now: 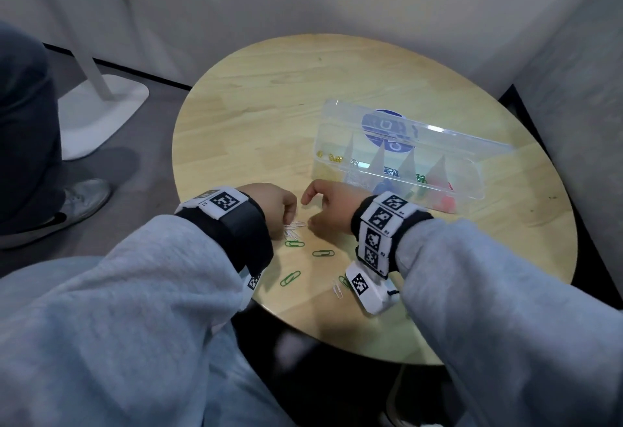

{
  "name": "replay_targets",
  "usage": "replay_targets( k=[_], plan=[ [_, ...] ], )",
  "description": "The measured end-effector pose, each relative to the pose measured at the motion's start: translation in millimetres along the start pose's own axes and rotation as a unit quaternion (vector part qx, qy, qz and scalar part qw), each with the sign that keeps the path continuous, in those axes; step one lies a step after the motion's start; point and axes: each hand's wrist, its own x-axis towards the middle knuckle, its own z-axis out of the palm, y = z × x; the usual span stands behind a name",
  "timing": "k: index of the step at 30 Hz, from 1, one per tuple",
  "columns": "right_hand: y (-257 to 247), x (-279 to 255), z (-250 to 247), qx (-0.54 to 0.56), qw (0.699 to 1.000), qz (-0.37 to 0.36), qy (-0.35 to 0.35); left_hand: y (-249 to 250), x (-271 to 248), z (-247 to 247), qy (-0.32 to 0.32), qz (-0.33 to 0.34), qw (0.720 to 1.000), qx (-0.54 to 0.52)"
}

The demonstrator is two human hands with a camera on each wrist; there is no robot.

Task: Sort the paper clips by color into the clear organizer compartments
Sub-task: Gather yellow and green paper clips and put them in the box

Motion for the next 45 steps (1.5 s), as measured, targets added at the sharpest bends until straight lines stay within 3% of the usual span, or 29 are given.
replay_targets(
  k=[3,8,20,23,25,27,29,38,43,45],
  plan=[
    [-11,2,3,-0.084,0.995,-0.048,-0.028,-1,1,0,-0.002,0.014,1.0,-0.003],
    [-15,6,0,-0.094,0.991,-0.077,-0.057,2,1,-1,-0.005,-0.009,1.0,-0.001],
    [-1,-1,1,-0.071,0.994,-0.016,-0.08,10,-2,-1,-0.027,-0.007,1.0,-0.013],
    [4,-4,-6,-0.019,0.997,0.008,-0.079,14,-4,-1,-0.017,-0.01,1.0,-0.003],
    [10,-5,-11,0.079,0.993,0.029,-0.078,15,-5,0,-0.006,-0.001,1.0,-0.001],
    [16,-7,-14,0.244,0.964,0.05,-0.087,15,-5,-1,0.003,0.009,1.0,0.003],
    [21,-7,-16,0.342,0.933,0.069,-0.089,14,-3,-1,0.006,0.01,1.0,0.002],
    [14,-9,-15,0.451,0.876,0.135,-0.104,17,-5,0,-0.023,-0.03,0.999,-0.019],
    [7,-7,-9,0.41,0.898,0.118,-0.107,11,-6,-2,-0.018,-0.05,0.998,-0.029],
    [4,-8,-8,0.297,0.947,0.072,-0.104,9,-7,-4,-0.018,-0.05,0.997,-0.049]
  ],
)
